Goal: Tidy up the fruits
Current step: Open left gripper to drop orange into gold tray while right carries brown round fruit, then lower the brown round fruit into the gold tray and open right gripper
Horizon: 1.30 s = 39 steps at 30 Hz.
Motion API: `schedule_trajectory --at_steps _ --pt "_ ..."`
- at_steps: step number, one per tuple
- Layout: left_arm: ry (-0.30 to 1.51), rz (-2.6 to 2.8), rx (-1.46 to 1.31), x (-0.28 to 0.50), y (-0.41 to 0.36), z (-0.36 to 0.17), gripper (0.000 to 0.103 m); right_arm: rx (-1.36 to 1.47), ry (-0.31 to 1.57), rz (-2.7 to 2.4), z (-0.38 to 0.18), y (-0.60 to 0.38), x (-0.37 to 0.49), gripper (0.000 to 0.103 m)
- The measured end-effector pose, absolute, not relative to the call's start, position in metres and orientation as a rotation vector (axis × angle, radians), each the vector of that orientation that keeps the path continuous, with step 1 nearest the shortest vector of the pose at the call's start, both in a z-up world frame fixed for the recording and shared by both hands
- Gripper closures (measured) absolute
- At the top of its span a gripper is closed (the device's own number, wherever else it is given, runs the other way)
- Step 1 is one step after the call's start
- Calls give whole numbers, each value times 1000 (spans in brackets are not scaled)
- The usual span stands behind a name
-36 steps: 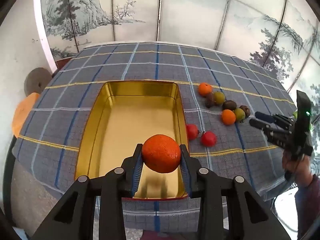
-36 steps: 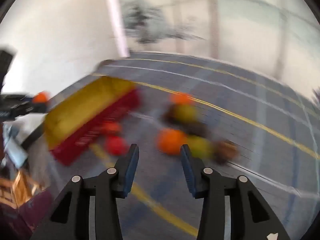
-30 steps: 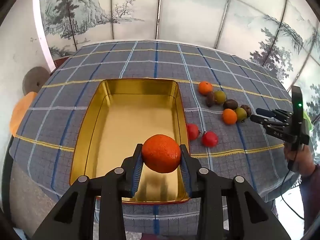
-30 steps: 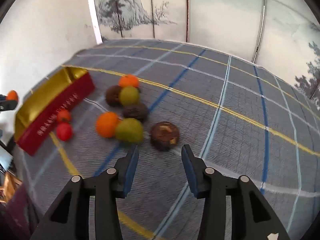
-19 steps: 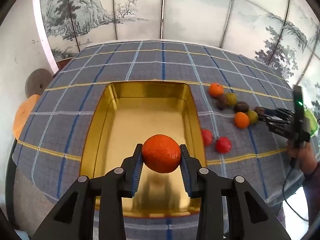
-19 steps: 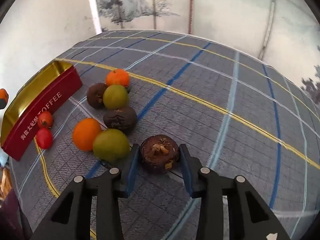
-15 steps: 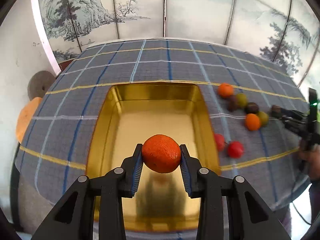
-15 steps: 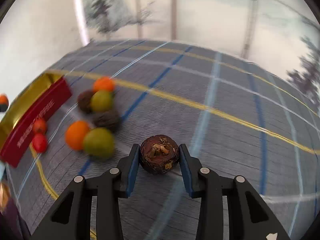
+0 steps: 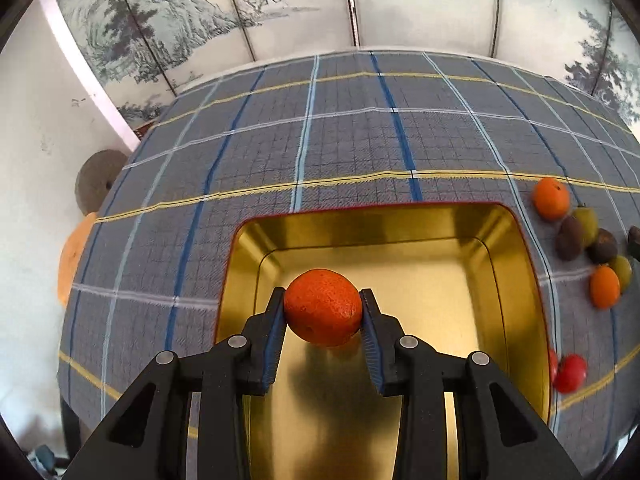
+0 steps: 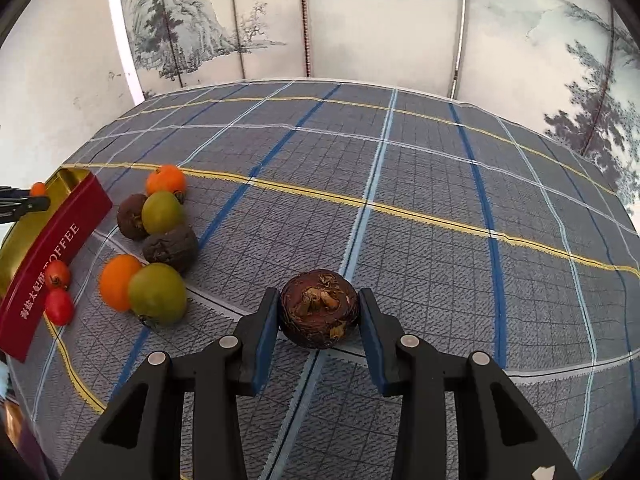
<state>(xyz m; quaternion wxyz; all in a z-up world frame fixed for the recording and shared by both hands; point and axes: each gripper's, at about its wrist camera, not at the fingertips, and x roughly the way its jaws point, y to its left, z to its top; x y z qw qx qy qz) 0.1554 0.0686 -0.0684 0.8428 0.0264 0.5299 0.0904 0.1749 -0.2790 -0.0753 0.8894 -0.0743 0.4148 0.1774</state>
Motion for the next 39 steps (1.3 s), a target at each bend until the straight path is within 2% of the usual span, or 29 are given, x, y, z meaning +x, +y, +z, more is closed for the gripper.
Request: schedule_trajectory --at_steps 5,6,9,10,15,19,28,39 --pt "1141 211 85 174 75 -73 65 -113 872 357 -76 -287 179 67" --pt "1142 211 85 177 77 -73 61 -112 874 357 -77 -287 179 67" --pt "1103 237 95 174 78 -72 36 -128 870 355 -77 -287 180 67" --pt "1093 232 94 174 79 -69 34 -132 871 355 -78 -286 180 67" --pt "1038 252 91 161 74 -45 32 -120 873 348 -78 -285 180 67" --pt "957 271 78 124 57 -21 28 -105 874 342 -78 -287 181 67" --pt "848 359 63 60 27 13 27 -116 874 332 -78 -285 180 67" --pt "829 416 33 12 21 9 26 -98 904 320 -79 -285 176 67"
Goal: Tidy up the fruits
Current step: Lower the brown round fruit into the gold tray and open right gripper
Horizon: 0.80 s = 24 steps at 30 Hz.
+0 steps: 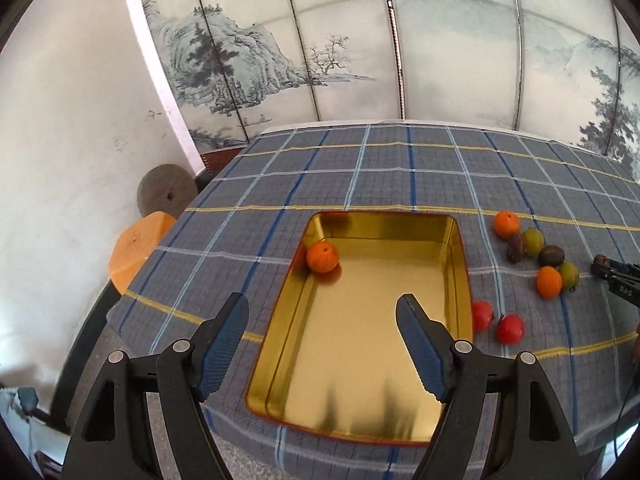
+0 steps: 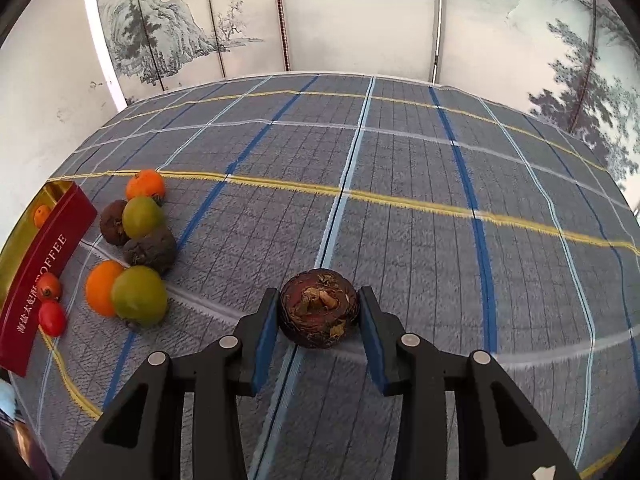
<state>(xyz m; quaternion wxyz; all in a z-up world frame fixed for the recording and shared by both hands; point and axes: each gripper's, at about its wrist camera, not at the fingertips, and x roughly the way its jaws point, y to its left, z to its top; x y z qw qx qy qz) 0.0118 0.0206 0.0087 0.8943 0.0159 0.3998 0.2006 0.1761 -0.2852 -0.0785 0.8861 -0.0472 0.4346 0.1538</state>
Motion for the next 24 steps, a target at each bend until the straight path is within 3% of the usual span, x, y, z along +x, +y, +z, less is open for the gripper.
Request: schedule_trajectory --at_steps 7,14,24 --pt "818 454 23 -12 34 11 26 -37 801 432 -41 -257 122 67" --pt "826 482 -12 -27 51 4 26 -110 751 708 0 -158 87 67" --pt "832 531 9 -42 71 -4 26 -242 841 931 -7 -29 85 67"
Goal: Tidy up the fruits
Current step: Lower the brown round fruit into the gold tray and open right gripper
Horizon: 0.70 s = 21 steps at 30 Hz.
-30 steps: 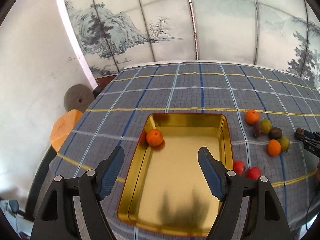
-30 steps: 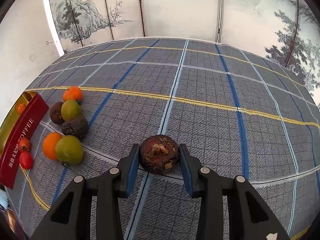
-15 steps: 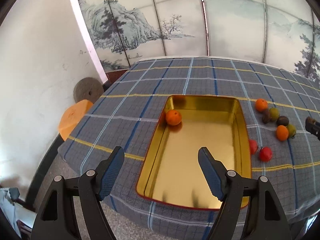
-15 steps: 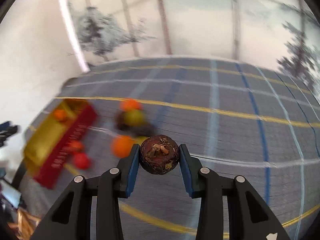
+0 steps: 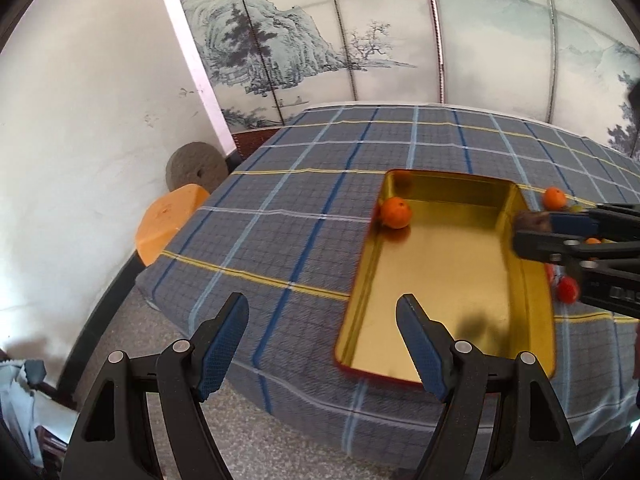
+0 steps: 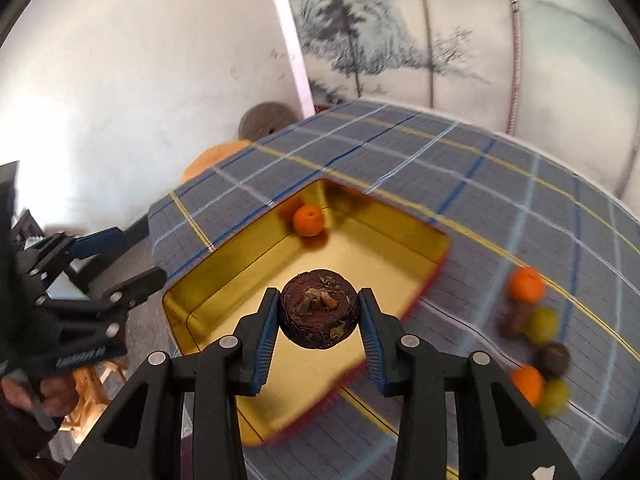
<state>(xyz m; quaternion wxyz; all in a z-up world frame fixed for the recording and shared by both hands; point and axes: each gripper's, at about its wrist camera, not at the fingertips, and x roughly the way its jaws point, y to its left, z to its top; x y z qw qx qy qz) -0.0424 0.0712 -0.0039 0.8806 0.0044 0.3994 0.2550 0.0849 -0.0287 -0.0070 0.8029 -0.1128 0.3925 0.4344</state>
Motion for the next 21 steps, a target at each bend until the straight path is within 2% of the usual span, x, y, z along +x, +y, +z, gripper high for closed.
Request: schedule_trajectory --at_steps 11,17,18,19,21 --pt "847 558 1 -57 93 -14 26 -331 949 936 -46 39 94 67" --pt "853 571 -5 -62 99 -15 26 -389 938 897 -54 64 104 65" --pt "856 572 -6 -63 100 -15 26 -370 934 901 -52 66 108 57" --pt "859 572 -8 -63 101 -15 26 -325 917 907 -45 64 112 41" --pt "855 572 -10 -64 102 -14 26 -231 846 906 -27 51 115 29"
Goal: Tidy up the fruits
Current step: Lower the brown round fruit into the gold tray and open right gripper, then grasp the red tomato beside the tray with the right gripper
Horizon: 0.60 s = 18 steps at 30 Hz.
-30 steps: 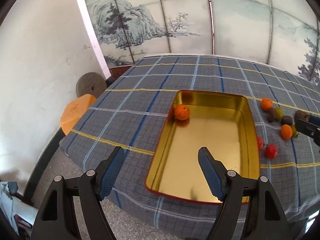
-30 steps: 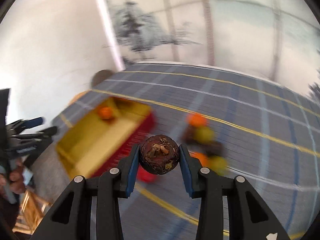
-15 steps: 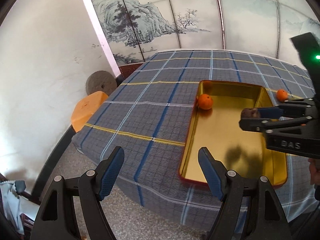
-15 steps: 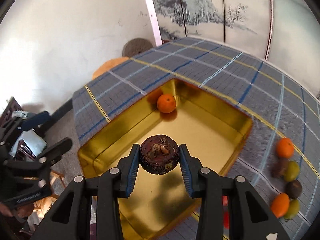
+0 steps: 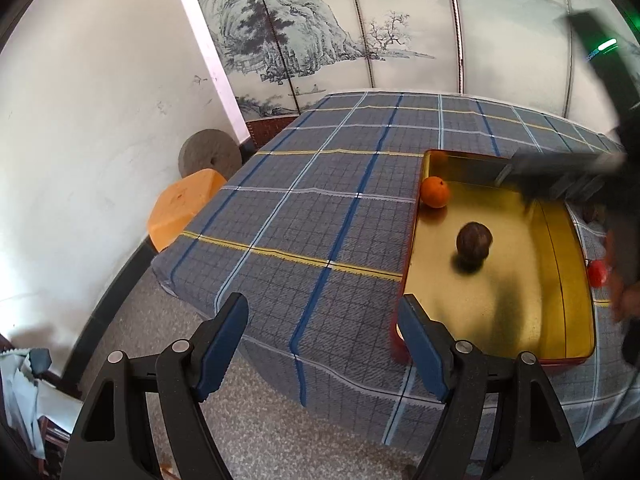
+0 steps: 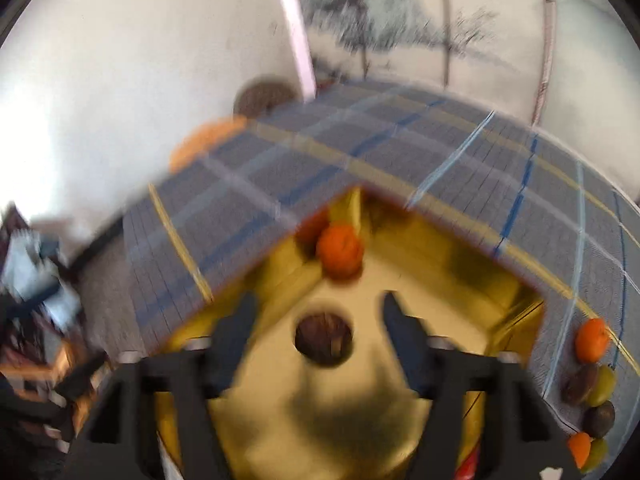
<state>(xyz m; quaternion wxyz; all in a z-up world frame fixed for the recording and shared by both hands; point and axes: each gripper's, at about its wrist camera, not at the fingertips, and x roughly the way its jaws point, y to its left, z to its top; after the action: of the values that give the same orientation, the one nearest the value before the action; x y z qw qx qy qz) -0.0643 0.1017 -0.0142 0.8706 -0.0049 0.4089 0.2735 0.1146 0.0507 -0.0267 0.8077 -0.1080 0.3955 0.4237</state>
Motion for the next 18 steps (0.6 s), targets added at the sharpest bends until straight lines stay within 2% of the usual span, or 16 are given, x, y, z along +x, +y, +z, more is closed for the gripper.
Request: schedule_trajectory --at_steps 5,8,10,14,18 --pt "831 555 -11 -69 98 -10 26 -81 707 881 19 -23 111 28" --pt "801 523 -7 -70 90 -7 26 -157 673 812 22 -76 94 28" --pt "791 493 3 -68 81 -6 26 -234 692 778 10 -105 80 38" --pt "794 426 9 -59 62 -5 26 -258 799 760 -26 -151 58 43" --pt "800 380 26 -56 46 -1 26 -298 842 788 -48 -141 54 53"
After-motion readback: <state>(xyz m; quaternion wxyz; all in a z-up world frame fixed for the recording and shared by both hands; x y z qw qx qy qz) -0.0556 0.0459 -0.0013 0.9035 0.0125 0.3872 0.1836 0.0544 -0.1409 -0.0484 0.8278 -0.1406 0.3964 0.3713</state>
